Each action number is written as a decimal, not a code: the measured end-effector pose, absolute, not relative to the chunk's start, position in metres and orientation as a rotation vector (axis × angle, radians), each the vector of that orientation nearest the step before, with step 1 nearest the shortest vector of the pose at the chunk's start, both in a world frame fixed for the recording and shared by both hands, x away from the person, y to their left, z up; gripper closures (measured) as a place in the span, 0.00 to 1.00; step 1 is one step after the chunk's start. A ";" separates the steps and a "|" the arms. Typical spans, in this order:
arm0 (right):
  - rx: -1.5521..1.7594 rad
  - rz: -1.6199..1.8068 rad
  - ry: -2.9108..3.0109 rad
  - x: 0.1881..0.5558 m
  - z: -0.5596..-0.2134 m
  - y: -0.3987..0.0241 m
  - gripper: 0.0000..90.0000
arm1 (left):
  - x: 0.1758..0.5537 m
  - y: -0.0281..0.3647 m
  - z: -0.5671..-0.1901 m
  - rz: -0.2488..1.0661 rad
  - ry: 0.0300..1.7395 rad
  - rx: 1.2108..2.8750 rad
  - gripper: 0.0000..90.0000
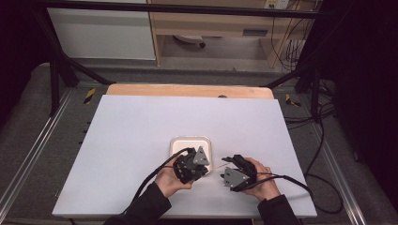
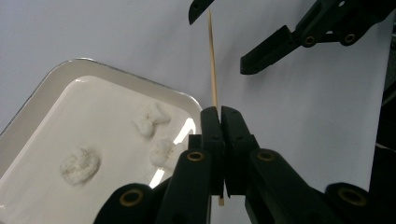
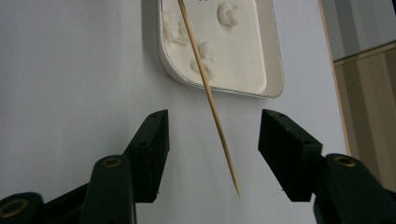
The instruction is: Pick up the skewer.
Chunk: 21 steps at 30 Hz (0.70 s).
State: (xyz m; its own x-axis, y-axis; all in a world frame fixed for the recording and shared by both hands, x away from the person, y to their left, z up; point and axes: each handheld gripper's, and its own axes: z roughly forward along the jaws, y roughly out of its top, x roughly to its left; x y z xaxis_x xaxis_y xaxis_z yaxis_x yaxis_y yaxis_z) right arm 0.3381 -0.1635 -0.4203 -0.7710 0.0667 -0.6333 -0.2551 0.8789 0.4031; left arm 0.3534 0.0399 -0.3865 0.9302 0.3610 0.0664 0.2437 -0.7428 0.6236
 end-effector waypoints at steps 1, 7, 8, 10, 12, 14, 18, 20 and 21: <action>-0.144 0.621 2.376 0.338 -0.420 -0.164 0.52 | 0.353 0.038 -0.386 0.241 0.418 2.446 0.99; -0.202 0.583 2.371 0.338 -0.421 -0.164 0.62 | 0.351 0.031 -0.383 0.240 0.382 2.459 0.99; -0.221 0.575 2.372 0.338 -0.421 -0.164 0.63 | 0.351 0.031 -0.383 0.241 0.382 2.458 0.99; -0.240 0.562 2.373 0.337 -0.421 -0.165 0.67 | 0.351 0.030 -0.384 0.235 0.383 2.456 0.99; -0.254 0.558 2.374 0.337 -0.421 -0.165 0.71 | 0.351 0.030 -0.384 0.234 0.377 2.460 0.99; -0.279 0.548 2.382 0.337 -0.421 -0.164 0.77 | 0.351 0.030 -0.385 0.236 0.370 2.467 0.99; -0.301 0.525 2.390 0.337 -0.421 -0.163 0.83 | 0.351 0.031 -0.383 0.229 0.372 2.458 0.99; -0.308 0.524 2.388 0.337 -0.421 -0.163 0.85 | 0.351 0.031 -0.384 0.230 0.366 2.460 0.99; -0.308 0.524 2.388 0.337 -0.421 -0.163 0.85 | 0.350 0.031 -0.384 0.229 0.363 2.464 0.99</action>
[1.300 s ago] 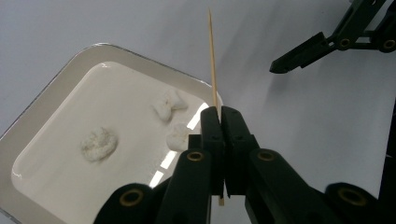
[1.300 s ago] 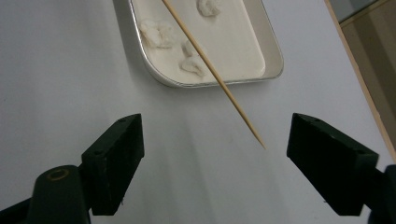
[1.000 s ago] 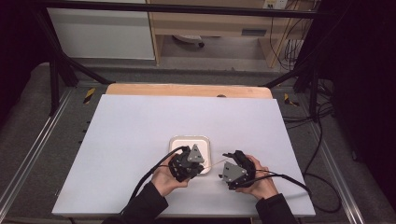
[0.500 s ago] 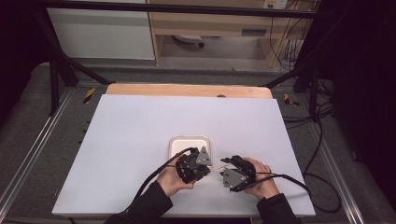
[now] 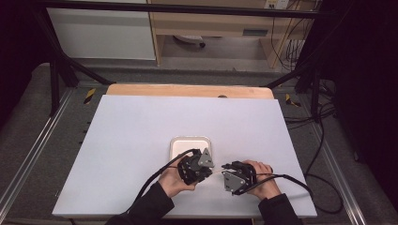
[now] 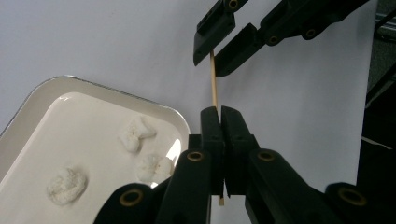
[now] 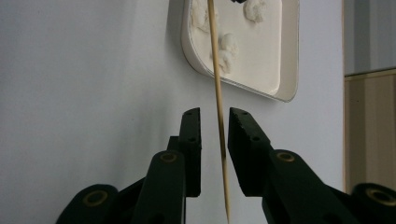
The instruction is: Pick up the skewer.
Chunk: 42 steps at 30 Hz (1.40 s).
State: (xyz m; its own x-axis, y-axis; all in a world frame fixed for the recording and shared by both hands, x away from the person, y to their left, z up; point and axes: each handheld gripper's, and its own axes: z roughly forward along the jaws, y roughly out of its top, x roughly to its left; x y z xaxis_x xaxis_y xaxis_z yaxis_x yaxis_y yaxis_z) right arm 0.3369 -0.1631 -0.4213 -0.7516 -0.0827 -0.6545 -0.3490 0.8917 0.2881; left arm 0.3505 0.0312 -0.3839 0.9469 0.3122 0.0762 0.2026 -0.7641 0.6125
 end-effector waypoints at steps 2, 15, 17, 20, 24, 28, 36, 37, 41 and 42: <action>-0.312 0.520 2.388 0.337 -0.421 -0.163 0.86 | 0.351 0.032 -0.384 0.227 0.362 2.461 0.99; -0.351 0.514 2.388 0.338 -0.421 -0.164 0.97 | 0.352 0.032 -0.385 0.212 0.353 2.468 0.99; -0.353 0.512 2.382 0.338 -0.421 -0.164 0.98 | 0.353 0.033 -0.385 0.212 0.356 2.469 0.99; -0.366 0.508 2.382 0.338 -0.421 -0.164 0.99 | 0.353 0.033 -0.385 0.214 0.358 2.469 0.99; -0.377 0.503 2.387 0.337 -0.420 -0.164 1.00 | 0.354 0.033 -0.385 0.204 0.368 2.471 0.98; -0.382 0.488 2.387 0.336 -0.419 -0.163 1.00 | 0.356 0.034 -0.385 0.202 0.374 2.473 0.98; -0.366 0.460 2.394 0.338 -0.417 -0.162 1.00 | 0.360 0.040 -0.383 0.229 0.424 2.503 0.83; -0.368 0.452 2.393 0.338 -0.417 -0.162 1.00 | 0.361 0.041 -0.382 0.233 0.436 2.517 0.79; -0.373 0.425 2.391 0.338 -0.415 -0.162 1.00 | 0.365 0.041 -0.383 0.209 0.472 2.563 0.69; -0.380 0.411 2.386 0.339 -0.415 -0.161 1.00 | 0.366 0.041 -0.383 0.196 0.477 2.573 0.67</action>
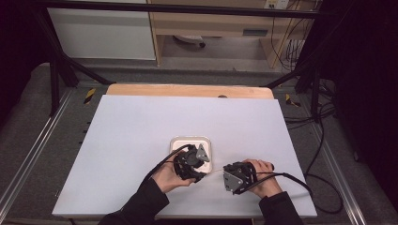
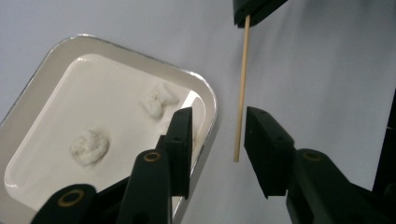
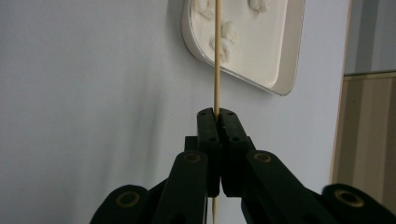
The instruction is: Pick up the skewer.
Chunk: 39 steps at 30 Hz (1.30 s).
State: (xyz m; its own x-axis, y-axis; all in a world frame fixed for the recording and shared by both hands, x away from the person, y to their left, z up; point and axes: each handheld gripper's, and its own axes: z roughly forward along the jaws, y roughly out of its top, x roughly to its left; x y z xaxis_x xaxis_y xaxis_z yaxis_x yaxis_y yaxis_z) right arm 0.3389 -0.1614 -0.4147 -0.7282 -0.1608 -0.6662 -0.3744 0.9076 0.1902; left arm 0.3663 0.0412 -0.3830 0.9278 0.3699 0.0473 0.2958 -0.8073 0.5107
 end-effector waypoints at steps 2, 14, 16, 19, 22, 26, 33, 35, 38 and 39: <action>-0.386 0.401 2.387 0.339 -0.415 -0.161 1.00 | 0.369 0.041 -0.383 0.161 0.491 2.580 0.66; -0.404 0.370 2.386 0.340 -0.415 -0.156 1.00 | 0.374 0.022 -0.387 0.120 0.439 2.691 0.86; -0.413 0.367 2.382 0.340 -0.415 -0.156 1.00 | 0.374 0.018 -0.387 0.120 0.431 2.700 0.90; -0.422 0.360 2.380 0.340 -0.415 -0.156 1.00 | 0.373 0.014 -0.389 0.124 0.418 2.713 0.95; -0.418 0.351 2.387 0.339 -0.415 -0.156 1.00 | 0.371 0.012 -0.391 0.135 0.406 2.724 0.97; -0.424 0.347 2.387 0.339 -0.416 -0.156 1.00 | 0.369 0.010 -0.392 0.155 0.389 2.744 0.98; -0.429 0.350 2.387 0.338 -0.416 -0.155 1.00 | 0.366 0.010 -0.393 0.180 0.377 2.743 0.99; -0.424 0.354 2.387 0.338 -0.415 -0.155 1.00 | 0.366 0.011 -0.393 0.184 0.375 2.742 0.99; -0.415 0.362 2.387 0.338 -0.415 -0.156 0.99 | 0.365 0.012 -0.392 0.191 0.377 2.733 0.99; -0.407 0.366 2.385 0.338 -0.414 -0.156 0.99 | 0.365 0.013 -0.392 0.195 0.374 2.726 0.99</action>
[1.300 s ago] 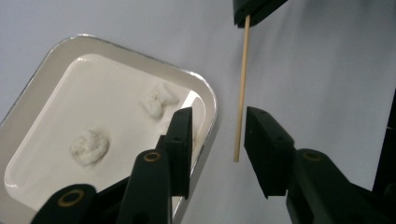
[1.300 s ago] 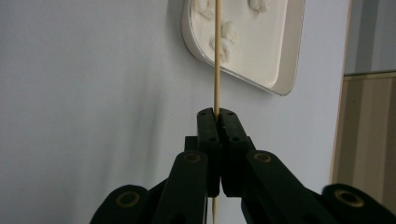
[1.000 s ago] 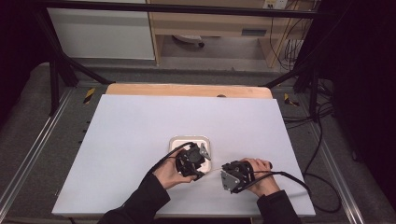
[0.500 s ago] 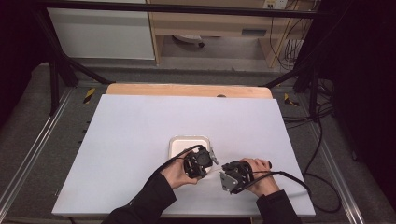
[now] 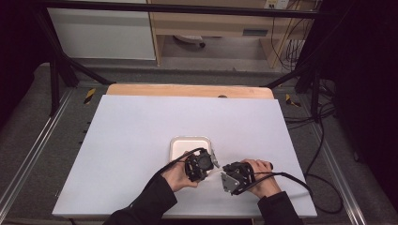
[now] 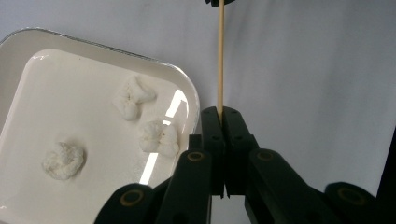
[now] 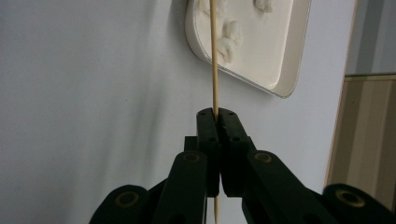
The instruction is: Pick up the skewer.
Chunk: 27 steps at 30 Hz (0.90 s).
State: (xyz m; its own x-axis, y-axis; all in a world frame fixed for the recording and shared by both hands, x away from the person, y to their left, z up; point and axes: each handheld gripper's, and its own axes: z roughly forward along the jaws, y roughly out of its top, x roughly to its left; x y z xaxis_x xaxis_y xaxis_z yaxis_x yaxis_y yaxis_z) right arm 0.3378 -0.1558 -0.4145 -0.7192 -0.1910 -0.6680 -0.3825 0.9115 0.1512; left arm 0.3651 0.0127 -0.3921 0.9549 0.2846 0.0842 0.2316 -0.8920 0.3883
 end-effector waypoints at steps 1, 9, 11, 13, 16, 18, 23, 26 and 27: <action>-0.402 0.372 2.384 0.338 -0.414 -0.156 0.99 | 0.365 0.014 -0.392 0.197 0.371 2.724 0.99; -0.229 0.501 2.409 0.341 -0.407 -0.162 0.80 | 0.364 0.023 -0.389 0.231 0.395 2.698 0.99; -0.142 0.547 2.422 0.341 -0.405 -0.167 0.72 | 0.365 0.027 -0.389 0.234 0.405 2.695 0.99; -0.056 0.584 2.431 0.343 -0.403 -0.171 0.64 | 0.366 0.031 -0.389 0.243 0.406 2.697 0.99; 0.070 0.646 2.434 0.346 -0.402 -0.178 0.52 | 0.366 0.037 -0.389 0.251 0.417 2.676 0.99; 0.175 0.704 2.432 0.349 -0.402 -0.183 0.44 | 0.365 0.043 -0.388 0.248 0.427 2.666 0.99; 0.462 0.806 2.447 0.355 -0.404 -0.196 0.29 | 0.364 0.057 -0.389 0.258 0.468 2.648 0.99; 0.591 0.830 2.452 0.358 -0.408 -0.201 0.23 | 0.363 0.067 -0.390 0.262 0.491 2.621 0.99; 0.637 0.845 2.453 0.358 -0.410 -0.203 0.21 | 0.362 0.070 -0.390 0.260 0.500 2.611 0.99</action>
State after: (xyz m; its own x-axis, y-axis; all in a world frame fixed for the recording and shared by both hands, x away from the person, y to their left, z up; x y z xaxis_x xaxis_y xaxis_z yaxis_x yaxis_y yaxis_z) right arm 0.3581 -0.2026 -0.4095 -0.7838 0.5576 -0.2733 0.2708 0.7030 0.6577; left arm 0.3621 0.0703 -0.3900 0.9159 0.3900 0.0951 0.3016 -0.8250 0.4780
